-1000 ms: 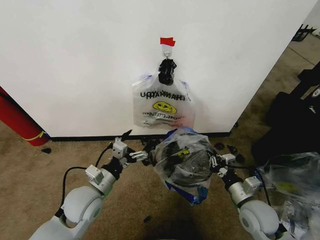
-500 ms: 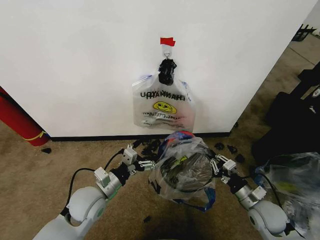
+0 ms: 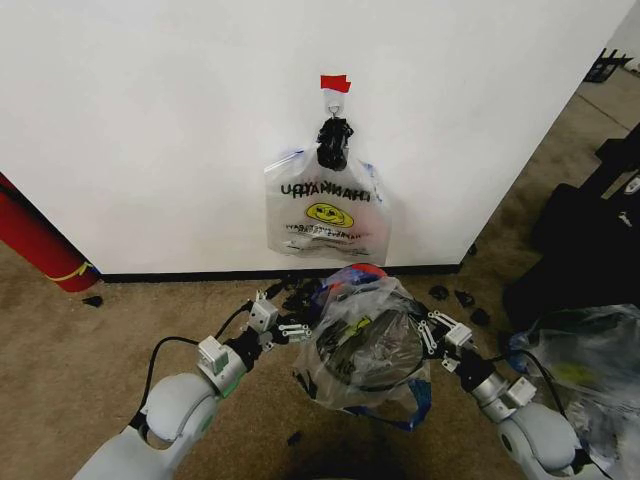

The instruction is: Pick up the garbage bag from the wall and place it over the trash bin.

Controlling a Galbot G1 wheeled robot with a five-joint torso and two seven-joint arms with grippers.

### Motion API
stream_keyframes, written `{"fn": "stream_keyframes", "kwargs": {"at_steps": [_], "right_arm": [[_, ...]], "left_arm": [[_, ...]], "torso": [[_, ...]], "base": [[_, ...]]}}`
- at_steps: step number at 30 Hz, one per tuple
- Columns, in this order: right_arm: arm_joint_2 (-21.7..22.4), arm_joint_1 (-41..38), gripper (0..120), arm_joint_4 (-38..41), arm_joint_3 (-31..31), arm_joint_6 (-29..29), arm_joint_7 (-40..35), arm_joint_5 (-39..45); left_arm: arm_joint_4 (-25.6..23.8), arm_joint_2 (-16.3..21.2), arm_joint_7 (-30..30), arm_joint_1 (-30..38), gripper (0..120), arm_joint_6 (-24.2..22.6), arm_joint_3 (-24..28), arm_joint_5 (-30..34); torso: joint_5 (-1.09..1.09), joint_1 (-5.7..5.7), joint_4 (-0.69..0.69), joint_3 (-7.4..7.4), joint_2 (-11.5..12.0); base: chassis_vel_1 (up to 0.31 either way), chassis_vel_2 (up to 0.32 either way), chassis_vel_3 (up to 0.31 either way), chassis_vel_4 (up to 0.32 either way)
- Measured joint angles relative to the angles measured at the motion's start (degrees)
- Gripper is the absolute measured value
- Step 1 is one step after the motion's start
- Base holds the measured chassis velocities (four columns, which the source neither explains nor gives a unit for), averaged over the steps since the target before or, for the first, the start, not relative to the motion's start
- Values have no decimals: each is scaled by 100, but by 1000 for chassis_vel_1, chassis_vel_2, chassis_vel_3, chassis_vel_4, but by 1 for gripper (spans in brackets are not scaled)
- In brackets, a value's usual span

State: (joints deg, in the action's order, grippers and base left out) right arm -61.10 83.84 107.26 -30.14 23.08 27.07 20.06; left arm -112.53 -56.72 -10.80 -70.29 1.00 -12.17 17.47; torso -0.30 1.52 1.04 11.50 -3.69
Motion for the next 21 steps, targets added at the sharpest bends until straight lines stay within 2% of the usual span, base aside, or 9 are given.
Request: {"fn": "stream_keyframes", "kwargs": {"at_steps": [9,15,19,21], "right_arm": [[21,89,1,104,-29,-19,299,480],[9,143,1,244,102,-344,188,864],[-21,177,1,330,209,-538,-233,971],[-80,186,1,360,340,-698,-837,1006]], "left_arm": [[390,-148,332,207,100,65,60,-440],[590,-272,519,410,100,137,116,-618],[491,-261,513,360,100,213,47,-617],[369,-207,495,250,100,320,-94,-588]], "torso": [[0,0,0,0,0],[0,0,0,0,0],[-1,0,0,0,0],[0,0,0,0,0]], "base": [[0,0,0,0],[0,0,0,0],[0,0,0,0],[0,0,0,0]]}}
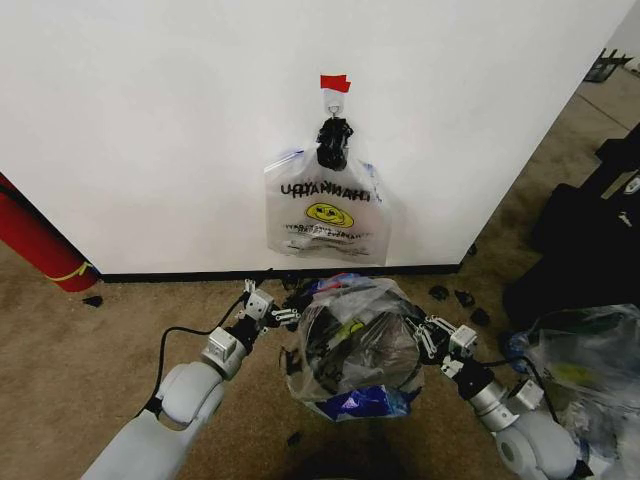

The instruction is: Pick up the garbage bag from the wall and place it over the trash bin.

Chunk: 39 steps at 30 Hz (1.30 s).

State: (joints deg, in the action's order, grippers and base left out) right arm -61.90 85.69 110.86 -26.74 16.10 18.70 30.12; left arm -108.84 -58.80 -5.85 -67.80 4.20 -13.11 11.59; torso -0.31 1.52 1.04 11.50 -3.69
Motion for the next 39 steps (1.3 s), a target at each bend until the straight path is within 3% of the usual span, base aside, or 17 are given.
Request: {"fn": "stream_keyframes", "kwargs": {"at_steps": [1,5,8,11,13,14,17,20,26,30,36,39], "right_arm": [[0,0,1,0,0,0,0,0],[-144,10,1,119,346,-534,-1460,282],[-200,3,1,170,452,-711,-1833,439],[-298,-41,1,239,611,-984,-2389,590],[-337,-69,1,252,658,-1058,-2552,583],[-337,-69,1,252,658,-1058,-2552,583],[-368,-96,1,298,686,-1137,-2645,475],[-302,-90,1,383,645,-1142,-2645,347],[-168,74,1,551,544,-1114,-2595,192],[-169,172,1,657,525,-1095,-2574,110],[-230,290,1,814,566,-1095,-2566,-34],[-242,301,1,835,580,-1099,-2565,-88]], "left_arm": [[0,0,0,0,100,0,0,0],[-80,64,22,-243,100,188,-380,-161],[-112,40,251,-309,100,246,-478,-330],[-757,83,385,-607,100,259,-474,-25],[-1208,170,-13,-856,100,342,-379,289],[-1208,170,-13,-856,100,342,-379,289],[-1519,294,-1252,-1225,100,692,-236,217],[-1194,335,-2473,-1284,100,1226,-278,-265],[-909,330,-3058,-1196,100,1565,-267,-842],[-861,253,-3147,-1138,100,1622,-182,-1207],[-765,82,-2792,-1137,100,1741,-3,-1674],[-757,71,-2755,-1169,90,1798,8,-1678]], "torso": [[0,0,0,0,0],[-1,0,-1,0,0],[0,0,0,0,0],[0,0,0,0,0],[1,0,0,0,0],[1,0,0,0,0],[2,-1,-1,-1,0],[-1,-1,-1,0,-1],[0,-1,0,0,-1],[0,-1,0,0,-1],[0,-1,0,0,-1],[0,0,0,0,-1]], "base": [[0,0,0,0],[0,0,0,0],[0,0,0,0],[0,0,0,0],[0,0,0,0],[0,0,0,0],[0,0,0,0],[0,0,0,0],[0,0,0,0],[0,0,0,0],[0,0,0,0],[0,0,0,0]]}}
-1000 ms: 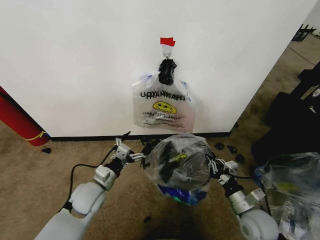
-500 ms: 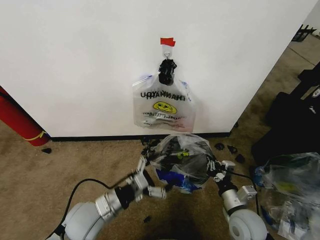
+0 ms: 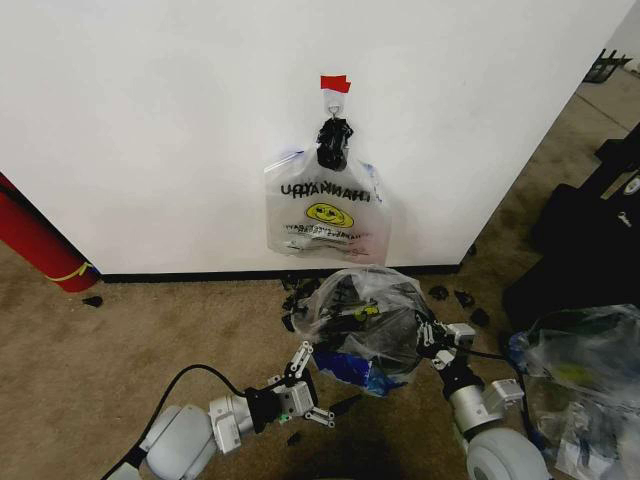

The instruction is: Pick up the garbage bag from the wall and place it over the trash bin.

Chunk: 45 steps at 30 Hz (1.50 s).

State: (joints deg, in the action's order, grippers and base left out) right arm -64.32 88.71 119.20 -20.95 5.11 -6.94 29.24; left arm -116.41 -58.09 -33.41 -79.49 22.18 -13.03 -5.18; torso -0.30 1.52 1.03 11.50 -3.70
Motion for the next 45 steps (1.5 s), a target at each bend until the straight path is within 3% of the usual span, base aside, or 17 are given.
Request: {"fn": "stream_keyframes", "kwargs": {"at_steps": [19,25,32,45], "right_arm": [[3,-250,1,39,45,-304,-167,396],[8,-373,1,-39,61,-438,-404,716],[74,-451,1,148,59,-978,-864,1694],[120,-467,1,522,13,-1375,-1356,2723]], "left_arm": [[263,4,-459,96,24,273,-20,284],[600,-50,-651,221,0,454,-82,106],[1256,-307,-589,440,0,780,-179,-626],[1876,-659,-347,722,0,1086,-332,-1725]], "torso": [[0,0,0,1,2],[0,0,0,1,2],[-1,0,0,1,2],[-1,0,1,0,2]], "base": [[0,0,0,0],[0,0,0,0],[0,0,0,0],[0,0,0,0]]}}
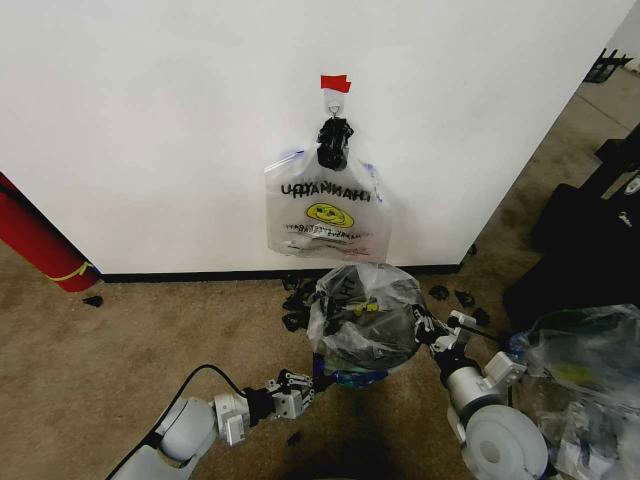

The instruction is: Pick up the garbage bag from the wall and place it over the trash bin.

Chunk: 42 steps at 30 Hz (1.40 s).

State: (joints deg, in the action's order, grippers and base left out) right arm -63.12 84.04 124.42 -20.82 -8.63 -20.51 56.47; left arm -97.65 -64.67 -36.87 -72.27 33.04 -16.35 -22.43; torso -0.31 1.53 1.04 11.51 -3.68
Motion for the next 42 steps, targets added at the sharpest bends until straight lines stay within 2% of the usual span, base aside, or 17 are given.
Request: {"fn": "stream_keyframes", "kwargs": {"at_steps": [2,7,14,18,20,23,26,28,30,31,32,34,36,38,39,40,42], "right_arm": [[46,40,1,120,-48,-196,-116,67],[107,56,1,201,-115,-474,-264,76],[57,-51,1,144,-121,-488,-280,160],[-19,-180,1,-76,-62,-354,-199,216],[-38,-216,1,-126,-54,-326,-178,244],[-73,-312,1,-257,-45,-213,-92,277],[-76,-337,1,-286,-44,-191,-75,282],[-77,-386,1,-348,-50,-147,-51,290],[-78,-458,1,-451,-65,-37,9,294],[-82,-522,1,-565,-69,66,59,301],[-82,-522,1,-565,-69,66,59,301],[-85,-587,1,-701,-57,166,122,296],[-47,-617,1,-793,-41,212,178,250],[12,-613,1,-799,-37,197,186,197],[62,-596,1,-785,-37,159,186,143],[62,-596,1,-785,-37,159,186,143],[110,-572,1,-758,-37,113,184,67]], "left_arm": [[146,-20,302,60,0,-65,-47,-204],[197,-19,376,60,0,-113,-161,-524],[55,10,-75,-65,0,-58,-356,-512],[0,56,-141,-89,16,-34,-401,-200],[-13,64,-181,-87,20,-31,-425,-151],[-58,105,-463,-70,32,-26,-549,-79],[-76,125,-580,-67,38,-23,-595,-43],[-139,164,-895,-65,48,-21,-723,61],[-323,182,-1341,-87,56,-34,-896,251],[-621,128,-1549,-178,62,-130,-997,509],[-621,128,-1549,-178,62,-130,-997,509],[-964,-59,-1606,-305,70,-276,-1123,765],[-1329,-333,-1108,-486,79,-700,-1303,713],[-1553,-474,-240,-590,86,-1202,-1394,483],[-1686,-483,420,-614,91,-1598,-1366,368],[-1686,-483,420,-614,91,-1598,-1366,368],[-1889,-397,1096,-628,93,-2176,-1218,409]], "torso": [[0,0,0,0,0],[0,0,0,0,0],[1,0,-1,0,0],[1,0,-1,0,0],[-1,0,0,0,0],[1,0,0,0,0],[-1,0,0,0,0],[0,0,0,0,0],[0,0,0,0,0],[2,0,0,0,0],[2,0,0,0,0],[1,0,0,0,0],[1,0,0,0,0],[1,0,-2,0,0],[0,0,-2,0,0],[0,0,-2,0,0],[1,0,-1,0,0]], "base": [[0,0,0,0],[0,0,0,0],[0,0,0,0],[0,0,0,0],[0,0,0,0],[0,0,0,0],[0,0,0,0],[0,0,0,0],[0,0,0,0],[0,0,0,0],[0,0,0,0],[0,0,0,0],[0,0,0,0],[0,0,0,0],[0,0,0,0],[0,0,0,0],[0,0,0,0]]}}
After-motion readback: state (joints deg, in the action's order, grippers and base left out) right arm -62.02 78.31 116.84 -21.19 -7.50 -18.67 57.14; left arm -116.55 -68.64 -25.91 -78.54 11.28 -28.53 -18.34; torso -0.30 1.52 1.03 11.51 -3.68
